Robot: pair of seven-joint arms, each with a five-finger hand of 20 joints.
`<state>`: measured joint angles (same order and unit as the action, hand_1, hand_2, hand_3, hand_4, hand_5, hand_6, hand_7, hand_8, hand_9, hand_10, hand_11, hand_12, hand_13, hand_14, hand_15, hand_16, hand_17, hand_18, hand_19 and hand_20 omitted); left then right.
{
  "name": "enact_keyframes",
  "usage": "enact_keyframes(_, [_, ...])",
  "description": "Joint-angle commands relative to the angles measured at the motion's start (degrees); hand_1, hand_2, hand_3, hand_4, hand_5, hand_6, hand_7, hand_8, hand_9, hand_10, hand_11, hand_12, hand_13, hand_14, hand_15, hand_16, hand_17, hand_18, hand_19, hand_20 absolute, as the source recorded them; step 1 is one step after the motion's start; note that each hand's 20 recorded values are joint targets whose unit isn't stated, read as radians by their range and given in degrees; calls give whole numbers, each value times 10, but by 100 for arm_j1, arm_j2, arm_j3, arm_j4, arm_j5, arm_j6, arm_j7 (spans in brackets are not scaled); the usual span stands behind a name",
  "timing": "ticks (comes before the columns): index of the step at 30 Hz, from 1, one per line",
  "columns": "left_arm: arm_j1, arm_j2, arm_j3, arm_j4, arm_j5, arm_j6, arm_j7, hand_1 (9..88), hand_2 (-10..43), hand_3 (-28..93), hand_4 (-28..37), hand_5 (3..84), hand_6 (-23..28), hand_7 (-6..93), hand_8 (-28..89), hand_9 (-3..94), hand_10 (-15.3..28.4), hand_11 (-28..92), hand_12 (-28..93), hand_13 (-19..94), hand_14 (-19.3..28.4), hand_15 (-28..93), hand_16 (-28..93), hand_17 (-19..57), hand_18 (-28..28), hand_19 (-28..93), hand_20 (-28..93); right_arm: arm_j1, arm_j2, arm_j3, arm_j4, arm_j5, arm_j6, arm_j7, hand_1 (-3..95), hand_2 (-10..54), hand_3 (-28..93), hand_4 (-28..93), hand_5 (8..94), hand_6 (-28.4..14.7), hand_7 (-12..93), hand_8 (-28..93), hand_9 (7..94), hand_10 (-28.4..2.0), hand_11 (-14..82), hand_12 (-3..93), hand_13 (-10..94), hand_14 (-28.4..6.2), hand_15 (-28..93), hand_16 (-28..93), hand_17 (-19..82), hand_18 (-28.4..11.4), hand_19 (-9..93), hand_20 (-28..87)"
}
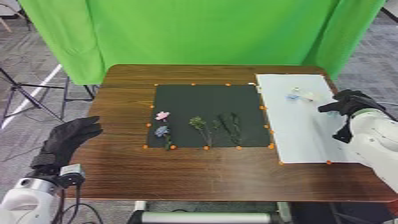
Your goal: Arrange flowers
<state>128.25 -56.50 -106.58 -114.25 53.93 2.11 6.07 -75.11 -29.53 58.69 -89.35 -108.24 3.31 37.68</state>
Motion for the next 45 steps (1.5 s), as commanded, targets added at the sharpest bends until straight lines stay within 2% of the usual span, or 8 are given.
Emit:
enact_keyframes(1, [87, -76, -18, -49, 33, 7, -1, 291, 89, 608, -238, 464, 46, 181, -74, 473, 163, 211, 97, 385, 198, 203, -49, 76, 119, 101, 121, -100, -6, -114, 13, -28, 70, 5, 263, -95, 599, -118, 460, -3, 65, -43, 443, -166, 59, 193, 757, -90, 644, 291, 485, -207, 907, 501])
enact_keyframes(13, [63, -56, -23, -40, 26, 2, -14, 290, 90, 607, -238, 465, 45, 180, -74, 473, 162, 212, 97, 385, 198, 204, -49, 76, 119, 101, 120, 282, 59, -847, 50, -322, 1217, 34, 434, -95, 641, -145, 627, 25, 145, -90, 654, -130, 103, 198, 827, -48, 665, 289, 560, -176, 932, 537])
enact_keyframes(17, [81, -48, -40, -49, 14, 12, -5, 291, 91, 607, -239, 465, 46, 180, -74, 473, 162, 211, 97, 385, 199, 204, -50, 75, 119, 101, 120, 575, 155, -1103, 4, -395, 1568, 2, 537, -95, 566, -152, 693, 14, 160, 32, 717, -117, 128, 192, 852, -36, 664, 291, 586, -166, 932, 561])
enact_keyframes(24, [65, -26, -46, -44, 15, -11, -38, 290, 90, 610, -239, 464, 47, 178, -74, 473, 162, 212, 97, 384, 199, 204, -49, 75, 119, 101, 120, 990, 319, -1391, -222, -510, 1779, -48, 606, -95, 551, -140, 762, 12, 172, 55, 792, -112, 62, 289, 876, -24, 665, 300, 610, -158, 932, 584])
enact_keyframes(28, [107, -52, -70, -58, 26, -22, -43, 290, 90, 608, -239, 465, 47, 180, -74, 472, 162, 212, 97, 384, 198, 203, -50, 76, 118, 101, 120, 805, 348, -1034, -429, -363, 1032, -22, 555, -95, 553, -131, 749, 5, 163, 61, 763, -117, 110, 235, 876, -23, 663, 310, 612, -157, 932, 593])
enact_keyframes(31, [103, -29, -75, -51, 24, -31, -65, 289, 90, 609, -238, 464, 47, 180, -74, 473, 163, 211, 97, 384, 199, 203, -49, 76, 119, 100, 120, 549, 409, -760, -560, -321, 613, 39, 398, -95, 636, -128, 662, -2, 148, -73, 679, -137, 109, 192, 849, -33, 669, 317, 592, -163, 932, 597])
enact_keyframes(35, [131, -27, -117, -60, 32, -50, -78, 290, 89, 609, -238, 464, 47, 180, -74, 472, 163, 211, 97, 384, 198, 203, -49, 76, 119, 99, 119, 236, 405, -308, -700, -174, -204, 132, 313, -95, 630, -114, 573, -6, 104, -71, 581, -165, 80, 192, 831, -41, 668, 314, 577, -171, 932, 591])
enact_keyframes(45, [100, -16, -109, -61, 95, -131, -132, 286, 75, 612, -234, 466, 38, 181, -74, 472, 162, 210, 97, 383, 199, 201, -49, 75, 119, 99, 120, -369, 366, 240, -887, -57, -1260, 177, 245, -95, 578, -92, 488, -8, 48, -51, 481, -201, 62, 190, 812, -56, 666, 314, 558, -187, 932, 582])
